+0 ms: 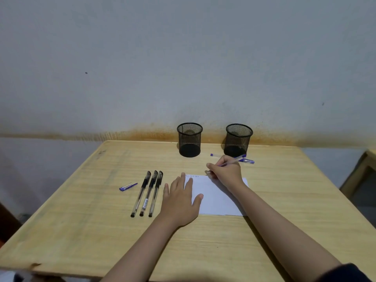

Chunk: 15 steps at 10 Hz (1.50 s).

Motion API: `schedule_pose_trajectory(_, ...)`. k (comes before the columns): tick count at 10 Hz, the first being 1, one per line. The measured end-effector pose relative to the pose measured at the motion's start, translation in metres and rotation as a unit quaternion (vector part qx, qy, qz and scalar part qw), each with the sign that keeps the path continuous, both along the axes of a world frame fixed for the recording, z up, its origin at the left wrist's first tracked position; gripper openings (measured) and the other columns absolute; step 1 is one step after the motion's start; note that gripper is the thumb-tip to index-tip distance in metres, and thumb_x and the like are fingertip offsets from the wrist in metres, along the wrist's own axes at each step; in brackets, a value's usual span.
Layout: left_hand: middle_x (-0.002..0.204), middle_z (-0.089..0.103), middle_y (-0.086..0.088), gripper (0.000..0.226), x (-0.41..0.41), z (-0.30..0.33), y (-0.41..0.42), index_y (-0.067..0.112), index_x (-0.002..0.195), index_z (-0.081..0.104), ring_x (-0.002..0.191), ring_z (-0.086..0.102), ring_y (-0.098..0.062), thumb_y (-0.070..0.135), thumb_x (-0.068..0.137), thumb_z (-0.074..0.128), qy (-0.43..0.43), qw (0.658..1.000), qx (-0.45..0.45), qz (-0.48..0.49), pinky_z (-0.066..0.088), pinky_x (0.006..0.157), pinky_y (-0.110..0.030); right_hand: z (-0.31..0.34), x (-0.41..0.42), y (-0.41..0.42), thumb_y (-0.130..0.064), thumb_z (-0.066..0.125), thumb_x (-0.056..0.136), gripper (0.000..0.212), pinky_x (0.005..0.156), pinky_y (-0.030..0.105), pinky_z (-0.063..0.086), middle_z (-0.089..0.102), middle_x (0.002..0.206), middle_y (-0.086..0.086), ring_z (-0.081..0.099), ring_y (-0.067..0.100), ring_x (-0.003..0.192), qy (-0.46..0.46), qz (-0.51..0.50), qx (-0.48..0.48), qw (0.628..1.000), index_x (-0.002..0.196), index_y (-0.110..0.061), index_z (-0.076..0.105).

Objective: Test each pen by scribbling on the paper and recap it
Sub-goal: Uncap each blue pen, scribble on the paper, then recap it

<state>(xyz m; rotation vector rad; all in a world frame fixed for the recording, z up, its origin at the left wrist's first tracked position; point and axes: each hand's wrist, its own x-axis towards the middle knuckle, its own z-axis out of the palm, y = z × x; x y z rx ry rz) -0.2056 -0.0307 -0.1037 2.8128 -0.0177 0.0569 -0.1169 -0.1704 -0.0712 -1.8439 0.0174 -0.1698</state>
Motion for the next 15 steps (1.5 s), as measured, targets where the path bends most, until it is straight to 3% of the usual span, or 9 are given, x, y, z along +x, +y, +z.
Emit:
schedule_pose_trajectory(1, 0.159, -0.008, -0.001, 0.063, 0.001, 0.000, 0.000, 0.021, 0.149, 0.008, 0.146, -0.006, -0.021, 0.051, 0.095, 0.023, 0.009, 1.000, 0.009, -0.002, -0.003, 0.116, -0.048, 0.000, 0.003, 0.006, -0.003, 0.069, 0.081, 0.031, 0.041, 0.024, 0.050, 0.056, 0.053, 0.014, 0.062, 0.016, 0.041, -0.018, -0.007, 0.035, 0.999, 0.061, -0.009, 0.046)
schedule_pose_trajectory(2, 0.159, -0.011, 0.000, 0.062, 0.001, -0.001, 0.000, 0.026, 0.149, 0.003, 0.146, -0.008, -0.021, 0.050, 0.095, 0.021, 0.019, 1.000, 0.021, -0.006, -0.005, 0.116, -0.048, -0.006, 0.002, 0.010, 0.002, 0.064, 0.081, 0.025, 0.043, 0.029, 0.052, 0.059, 0.060, 0.027, 0.063, 0.024, 0.044, -0.023, 0.003, 0.027, 0.999, 0.065, -0.004, 0.046)
schedule_pose_trajectory(3, 0.159, -0.011, 0.001, 0.057, 0.002, -0.002, 0.000, 0.036, 0.148, 0.002, 0.146, -0.009, -0.021, 0.049, 0.096, 0.020, 0.017, 1.000, 0.023, -0.011, -0.006, 0.115, -0.048, -0.010, 0.002, 0.010, 0.003, 0.062, 0.080, 0.020, 0.044, 0.028, 0.052, 0.061, 0.062, 0.028, 0.063, 0.019, 0.043, -0.027, 0.017, 0.020, 0.999, 0.068, -0.002, 0.047)
schedule_pose_trajectory(5, 0.159, -0.010, 0.001, 0.055, 0.002, -0.001, -0.001, 0.040, 0.147, 0.004, 0.146, -0.008, -0.021, 0.048, 0.095, 0.021, 0.019, 1.000, 0.022, -0.009, -0.006, 0.115, -0.049, -0.013, 0.005, 0.011, -0.001, 0.064, 0.082, 0.017, 0.044, 0.020, 0.052, 0.065, 0.067, 0.026, 0.065, 0.015, 0.047, -0.028, 0.030, -0.020, 0.999, 0.072, 0.001, 0.051)
schedule_pose_trajectory(8, 0.159, -0.007, 0.001, 0.055, 0.002, 0.000, -0.002, 0.040, 0.146, 0.007, 0.146, -0.005, -0.021, 0.048, 0.095, 0.024, 0.017, 1.000, 0.022, -0.002, -0.004, 0.116, -0.049, -0.013, 0.007, 0.013, -0.001, 0.065, 0.081, 0.027, 0.046, 0.021, 0.052, 0.062, 0.063, 0.019, 0.067, 0.017, 0.051, -0.020, 0.016, -0.035, 0.999, 0.064, -0.010, 0.046)
schedule_pose_trajectory(9, 0.159, -0.007, 0.002, 0.055, 0.001, 0.000, -0.002, 0.041, 0.146, 0.008, 0.146, -0.005, -0.022, 0.049, 0.094, 0.024, 0.017, 1.000, 0.019, -0.001, -0.004, 0.116, -0.049, -0.014, 0.008, 0.012, 0.001, 0.065, 0.079, 0.025, 0.045, 0.024, 0.054, 0.062, 0.066, 0.026, 0.066, 0.016, 0.047, -0.016, 0.015, -0.022, 0.999, 0.065, -0.007, 0.047)
schedule_pose_trajectory(11, 0.160, -0.007, 0.001, 0.055, 0.002, 0.000, -0.002, 0.040, 0.147, 0.008, 0.146, -0.005, -0.022, 0.049, 0.094, 0.024, 0.016, 1.000, 0.025, 0.000, -0.003, 0.116, -0.049, -0.016, 0.007, 0.013, -0.001, 0.065, 0.080, 0.023, 0.054, 0.032, 0.057, 0.063, 0.063, 0.019, 0.068, 0.021, 0.052, -0.018, 0.013, -0.025, 0.999, 0.065, -0.007, 0.048)
schedule_pose_trajectory(12, 0.160, -0.006, 0.001, 0.055, 0.002, 0.000, -0.002, 0.040, 0.147, 0.009, 0.146, -0.005, -0.022, 0.049, 0.094, 0.023, 0.016, 1.000, 0.025, -0.001, -0.003, 0.116, -0.049, -0.016, 0.007, 0.011, 0.000, 0.064, 0.079, 0.019, 0.047, 0.026, 0.054, 0.062, 0.061, 0.020, 0.067, 0.018, 0.047, -0.025, 0.003, -0.023, 0.999, 0.068, -0.004, 0.050)
schedule_pose_trajectory(15, 0.159, -0.007, 0.001, 0.055, 0.002, 0.000, -0.001, 0.040, 0.147, 0.008, 0.146, -0.006, -0.022, 0.050, 0.094, 0.023, 0.017, 1.000, 0.023, -0.002, -0.004, 0.116, -0.048, -0.016, 0.007, 0.013, 0.000, 0.065, 0.079, 0.027, 0.046, 0.024, 0.053, 0.058, 0.059, 0.012, 0.066, 0.015, 0.048, -0.029, -0.006, -0.033, 0.999, 0.062, -0.010, 0.047)
